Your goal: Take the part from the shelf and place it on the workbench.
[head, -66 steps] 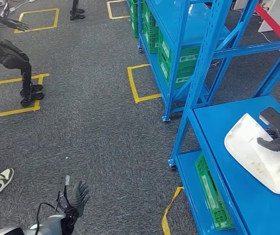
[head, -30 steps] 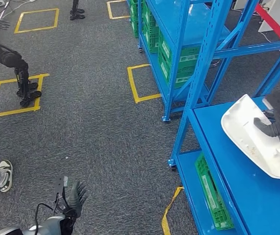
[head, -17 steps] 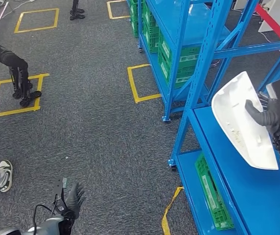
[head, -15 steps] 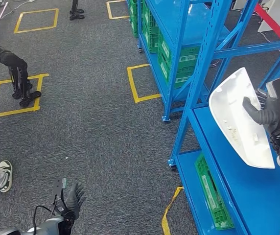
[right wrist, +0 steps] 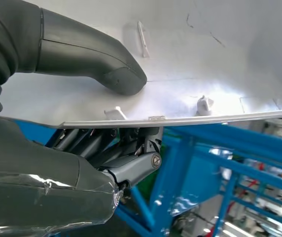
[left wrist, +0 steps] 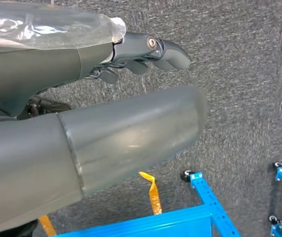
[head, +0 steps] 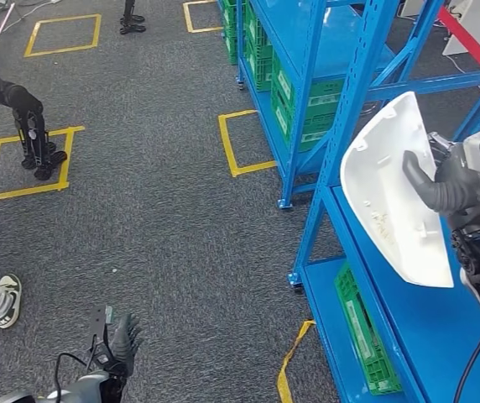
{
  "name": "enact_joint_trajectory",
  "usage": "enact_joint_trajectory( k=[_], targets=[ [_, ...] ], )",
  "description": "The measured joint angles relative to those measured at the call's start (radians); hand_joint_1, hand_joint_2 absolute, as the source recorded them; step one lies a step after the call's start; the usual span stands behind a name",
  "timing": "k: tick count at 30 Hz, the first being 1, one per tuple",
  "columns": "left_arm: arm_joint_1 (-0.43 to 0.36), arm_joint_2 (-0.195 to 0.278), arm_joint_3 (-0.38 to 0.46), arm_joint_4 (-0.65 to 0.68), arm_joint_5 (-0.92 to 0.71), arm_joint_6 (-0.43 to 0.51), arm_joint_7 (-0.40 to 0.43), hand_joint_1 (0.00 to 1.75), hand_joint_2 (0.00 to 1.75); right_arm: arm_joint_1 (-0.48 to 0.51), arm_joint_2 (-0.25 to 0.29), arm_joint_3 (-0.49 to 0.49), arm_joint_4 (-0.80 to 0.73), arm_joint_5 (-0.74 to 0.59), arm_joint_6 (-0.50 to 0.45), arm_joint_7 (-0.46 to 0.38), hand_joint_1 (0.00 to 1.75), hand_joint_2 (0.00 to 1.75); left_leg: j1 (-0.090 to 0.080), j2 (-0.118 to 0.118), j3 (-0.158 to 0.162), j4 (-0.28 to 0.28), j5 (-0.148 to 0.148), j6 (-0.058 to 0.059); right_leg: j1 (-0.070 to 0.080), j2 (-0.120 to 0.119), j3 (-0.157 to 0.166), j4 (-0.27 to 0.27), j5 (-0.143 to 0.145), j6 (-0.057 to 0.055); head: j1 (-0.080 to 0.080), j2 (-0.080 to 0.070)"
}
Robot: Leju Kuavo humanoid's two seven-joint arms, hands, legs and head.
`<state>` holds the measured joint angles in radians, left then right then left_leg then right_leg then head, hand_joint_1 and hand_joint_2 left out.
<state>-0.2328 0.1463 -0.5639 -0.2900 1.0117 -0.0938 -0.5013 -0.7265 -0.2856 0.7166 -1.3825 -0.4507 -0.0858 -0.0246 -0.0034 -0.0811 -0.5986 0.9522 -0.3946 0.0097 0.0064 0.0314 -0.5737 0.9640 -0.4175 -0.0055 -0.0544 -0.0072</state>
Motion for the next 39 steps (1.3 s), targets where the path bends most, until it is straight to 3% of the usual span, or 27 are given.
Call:
enact_joint_trajectory(
  k=[3, 9, 14, 18, 20, 22, 24, 25, 26, 27, 28, 30, 32, 34, 35, 36, 38, 39],
  targets=[
    [-0.002, -0.001, 0.000, 0.000, -0.016, 0.016, -0.010, 0.00, 0.00, 0.033, 0.011, -0.019, -0.048, -0.045, 0.034, -0.066, 1.75, 1.75, 0.000, 0.000, 0.000, 0.000, 0.000, 0.000, 0.000, 0.000, 0.000, 0.000, 0.000, 0.000, 0.000, 0.000],
    [-0.020, -0.002, 0.000, 0.000, -0.056, 0.031, -0.001, 0.00, 0.00, 0.092, 0.023, -0.043, -0.132, -0.154, 0.210, -0.182, 1.75, 1.75, 0.000, 0.000, 0.000, 0.000, 0.000, -0.001, 0.000, 0.000, 0.000, 0.000, -0.001, -0.001, 0.000, 0.000],
    [-0.024, -0.002, 0.000, 0.000, -0.064, 0.007, 0.019, 0.00, 0.00, 0.155, 0.039, -0.052, -0.176, -0.149, 0.216, -0.210, 1.75, 1.75, 0.000, 0.000, 0.000, 0.001, -0.002, -0.001, 0.000, 0.000, 0.000, -0.001, -0.001, -0.001, 0.000, 0.000],
    [-0.023, 0.003, 0.000, 0.000, -0.031, -0.047, 0.043, 0.00, 0.00, 0.199, 0.053, -0.052, -0.206, -0.093, 0.220, -0.240, 1.75, 1.75, -0.007, 0.000, 0.001, 0.003, -0.007, 0.009, -0.004, 0.000, 0.003, -0.004, -0.003, 0.007, -0.001, 0.000],
    [-0.023, 0.004, 0.000, 0.000, -0.024, -0.060, 0.041, 0.00, 0.00, 0.220, 0.059, -0.054, -0.223, -0.052, 0.208, -0.248, 1.75, 1.75, 0.000, 0.001, 0.012, -0.011, -0.003, 0.013, -0.001, -0.003, 0.000, 0.003, -0.011, 0.011, -0.002, 0.000],
    [-0.023, 0.005, 0.000, 0.000, -0.026, -0.062, 0.039, 0.00, 0.00, 0.241, 0.063, -0.058, -0.238, -0.025, 0.196, -0.253, 1.75, 1.75, 0.010, 0.001, 0.029, -0.026, 0.000, 0.017, -0.001, -0.011, -0.027, 0.071, -0.053, 0.019, 0.003, 0.000],
    [-0.023, 0.005, 0.000, 0.000, -0.033, -0.058, 0.040, 0.00, 0.00, 0.262, 0.068, -0.060, -0.250, -0.004, 0.191, -0.256, 1.75, 1.75, 0.011, -0.003, 0.035, -0.028, -0.002, 0.018, -0.009, -0.018, -0.088, 0.209, -0.118, 0.028, 0.008, 0.000],
    [-0.023, 0.005, 0.000, 0.000, -0.037, -0.055, 0.042, 0.00, 0.00, 0.274, 0.070, -0.060, -0.255, 0.006, 0.189, -0.255, 1.75, 1.75, 0.013, -0.007, 0.036, -0.027, -0.004, 0.017, -0.015, -0.020, -0.116, 0.267, -0.138, 0.033, 0.009, 0.000],
    [-0.022, 0.004, 0.000, 0.000, -0.040, -0.052, 0.043, 0.00, 0.00, 0.285, 0.072, -0.061, -0.260, 0.012, 0.187, -0.255, 1.75, 1.75, 0.015, -0.013, 0.037, -0.026, -0.005, 0.015, -0.020, -0.021, -0.130, 0.293, -0.141, 0.037, 0.009, 0.000],
    [-0.022, 0.003, 0.000, 0.000, -0.042, -0.051, 0.044, 0.00, 0.00, 0.294, 0.073, -0.063, -0.264, 0.016, 0.185, -0.255, 1.75, 1.75, 0.019, -0.021, 0.038, -0.025, -0.008, 0.011, -0.025, -0.021, -0.123, 0.277, -0.122, 0.041, 0.009, 0.000],
    [-0.022, 0.003, 0.000, 0.000, -0.043, -0.050, 0.044, 0.00, 0.00, 0.300, 0.073, -0.065, -0.268, 0.018, 0.184, -0.254, 1.75, 1.75, 0.023, -0.030, 0.040, -0.022, -0.011, 0.006, -0.030, -0.017, -0.096, 0.222, -0.087, 0.046, 0.009, 0.000],
    [-0.025, 0.003, 0.000, 0.000, -0.044, -0.050, 0.044, 0.00, 0.00, 0.305, 0.075, -0.071, -0.276, 0.019, 0.183, -0.254, 1.75, 1.75, 0.029, -0.048, 0.039, -0.012, -0.020, -0.009, -0.041, 0.024, -0.020, 0.076, -0.031, 0.054, 0.010, 0.000],
    [-0.030, 0.003, 0.000, 0.000, -0.044, -0.051, 0.045, 0.00, 0.00, 0.313, 0.078, -0.077, -0.282, 0.021, 0.182, -0.254, 1.75, 1.75, 0.032, -0.068, 0.032, -0.007, -0.021, -0.026, -0.044, 0.054, 0.020, 0.008, -0.020, 0.051, 0.010, 0.000],
    [-0.031, 0.002, 0.000, 0.000, -0.046, -0.053, 0.047, 0.00, 0.00, 0.323, 0.082, -0.080, -0.286, 0.026, 0.183, -0.254, 1.75, 1.75, 0.036, -0.091, 0.025, -0.013, -0.015, -0.042, -0.039, 0.036, 0.026, 0.006, -0.021, 0.037, 0.009, 0.000],
    [-0.030, 0.001, 0.000, 0.000, -0.048, -0.053, 0.048, 0.00, 0.00, 0.326, 0.083, -0.081, -0.287, 0.030, 0.186, -0.257, 1.75, 1.75, 0.038, -0.082, 0.023, -0.010, -0.017, -0.047, -0.038, 0.022, 0.028, 0.003, -0.020, 0.030, 0.008, 0.000],
    [-0.030, 0.000, 0.000, 0.000, -0.050, -0.053, 0.049, 0.00, 0.00, 0.328, 0.086, -0.083, -0.288, 0.034, 0.188, -0.262, 1.75, 1.75, 0.036, -0.053, 0.013, 0.008, -0.027, -0.052, -0.039, 0.007, 0.030, -0.001, -0.019, 0.022, 0.005, 0.000],
    [-0.037, -0.001, 0.000, 0.000, -0.052, -0.052, 0.055, 0.00, 0.00, 0.335, 0.092, -0.087, -0.290, 0.043, 0.194, -0.273, 1.75, 1.75, 0.031, 0.029, -0.041, 0.113, -0.075, -0.057, -0.036, -0.025, 0.034, -0.007, -0.019, 0.008, -0.006, 0.000],
    [-0.041, -0.003, 0.000, 0.000, -0.053, -0.051, 0.057, 0.00, 0.00, 0.341, 0.095, -0.087, -0.290, 0.047, 0.197, -0.278, 1.75, 1.75, 0.029, 0.056, -0.082, 0.189, -0.106, -0.059, -0.032, -0.041, 0.035, -0.007, -0.021, 0.003, -0.011, 0.000]
  ],
)
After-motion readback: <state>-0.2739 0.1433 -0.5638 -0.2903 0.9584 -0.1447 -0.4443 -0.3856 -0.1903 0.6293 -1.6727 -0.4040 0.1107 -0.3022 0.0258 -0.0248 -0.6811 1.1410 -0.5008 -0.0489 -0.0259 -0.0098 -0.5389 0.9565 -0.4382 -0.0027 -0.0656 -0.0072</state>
